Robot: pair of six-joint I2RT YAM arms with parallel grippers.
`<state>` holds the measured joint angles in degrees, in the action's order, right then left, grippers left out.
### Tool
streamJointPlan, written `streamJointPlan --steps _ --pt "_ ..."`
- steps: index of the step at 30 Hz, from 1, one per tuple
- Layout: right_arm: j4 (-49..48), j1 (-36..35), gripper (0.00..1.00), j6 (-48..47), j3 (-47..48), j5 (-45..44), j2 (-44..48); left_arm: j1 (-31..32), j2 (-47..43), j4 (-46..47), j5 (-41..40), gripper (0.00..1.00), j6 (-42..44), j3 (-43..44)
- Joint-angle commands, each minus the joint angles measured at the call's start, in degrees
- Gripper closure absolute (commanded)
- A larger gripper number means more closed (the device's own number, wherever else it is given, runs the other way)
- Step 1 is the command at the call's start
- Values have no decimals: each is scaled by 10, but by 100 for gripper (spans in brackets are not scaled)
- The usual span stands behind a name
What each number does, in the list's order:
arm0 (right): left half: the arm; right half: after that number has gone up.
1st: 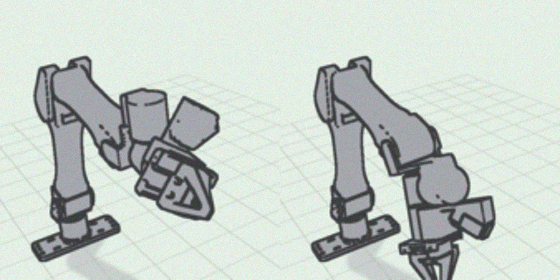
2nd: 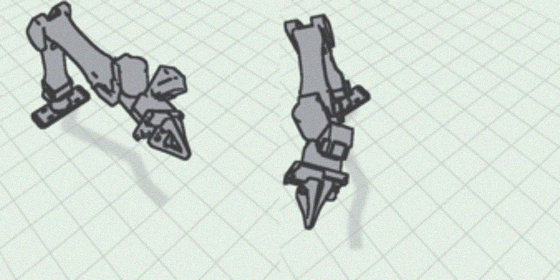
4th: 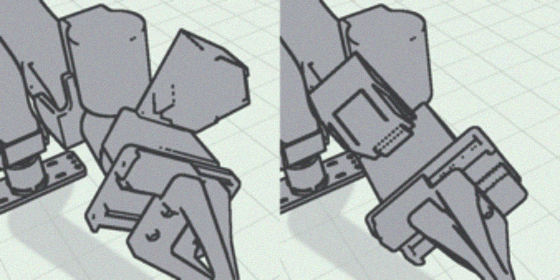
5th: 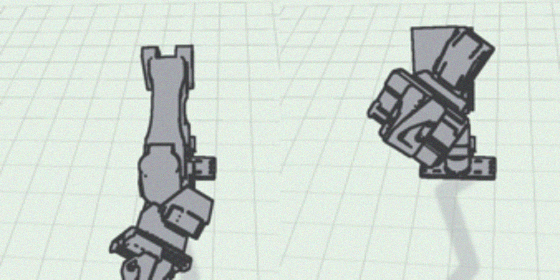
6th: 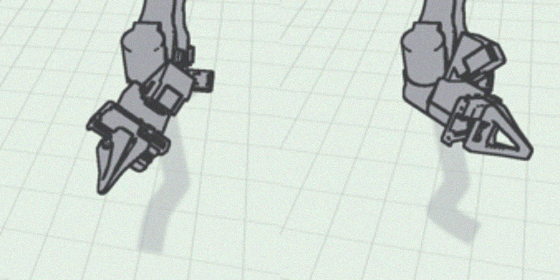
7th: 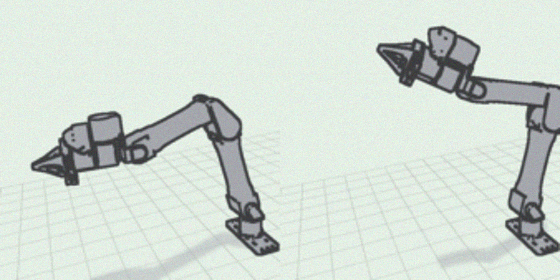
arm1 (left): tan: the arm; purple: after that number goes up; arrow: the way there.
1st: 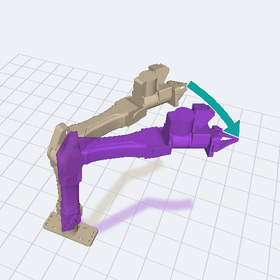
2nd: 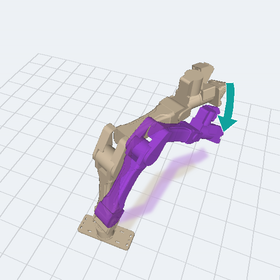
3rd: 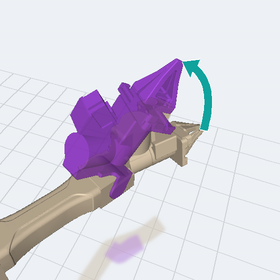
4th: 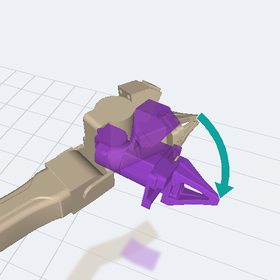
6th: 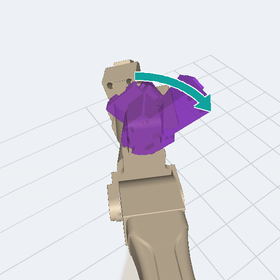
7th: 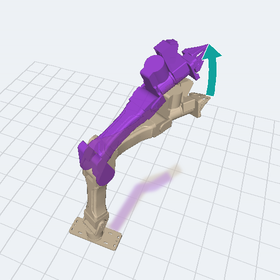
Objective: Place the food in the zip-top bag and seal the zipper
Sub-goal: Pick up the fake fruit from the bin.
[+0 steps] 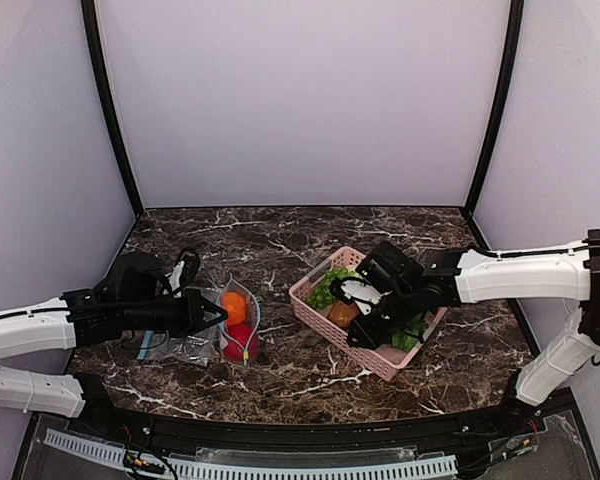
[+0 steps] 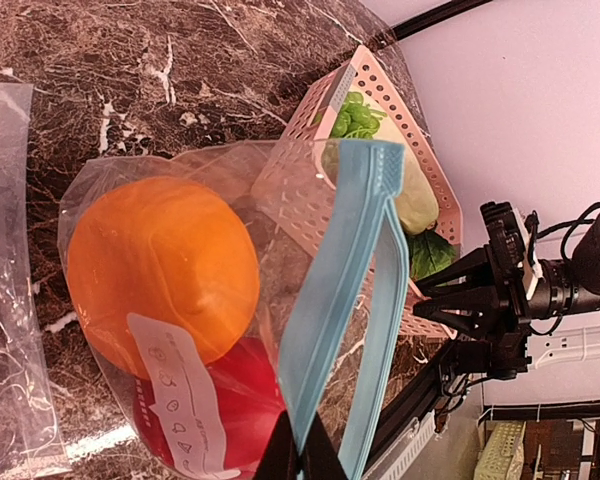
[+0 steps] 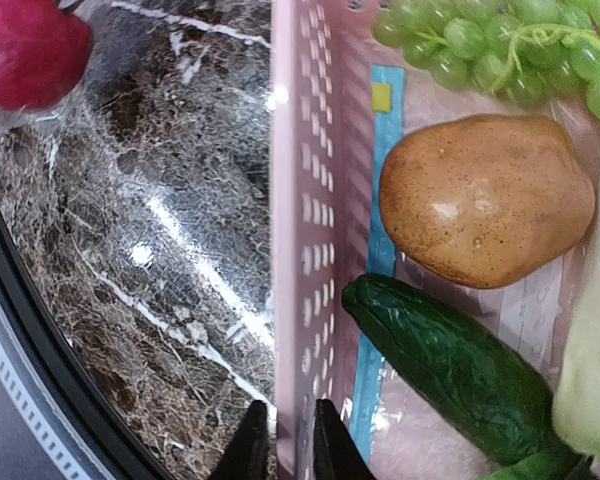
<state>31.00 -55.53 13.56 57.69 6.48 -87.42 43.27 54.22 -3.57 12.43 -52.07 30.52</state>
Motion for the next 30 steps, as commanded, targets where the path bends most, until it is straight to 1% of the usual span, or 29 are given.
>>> streamJointPlan --steps 1,2,5,8,9,13,19,21,28,30 --pt "25 -4 66 -5 -21 18 44 -3 -22 -11 -5 99 6 -18" --pt "27 -3 58 -2 -19 16 54 -3 -23 -11 -4 99 4 -19" --pt "31 -3 40 8 -3 8 85 -3 -29 -14 0 99 4 -20" --pt "39 4 27 31 24 -28 96 -3 -29 -20 4 99 6 -16" --pt "46 12 25 45 36 -38 92 -3 -28 -21 4 99 6 -14" --pt "60 55 22 113 76 -63 61 -3 -30 -23 -1 99 8 -7" --pt "-8 64 22 197 108 -63 10 -3 -30 -22 -4 99 3 -8" --pt "-24 64 22 211 121 -70 -16 -3 -31 -19 -5 99 0 -11" --pt "-40 65 23 246 172 -137 -110 -3 -29 -19 -3 99 -1 -13" --pt "-54 66 25 248 186 -145 -130 -3 -30 -18 -4 99 -2 -13"
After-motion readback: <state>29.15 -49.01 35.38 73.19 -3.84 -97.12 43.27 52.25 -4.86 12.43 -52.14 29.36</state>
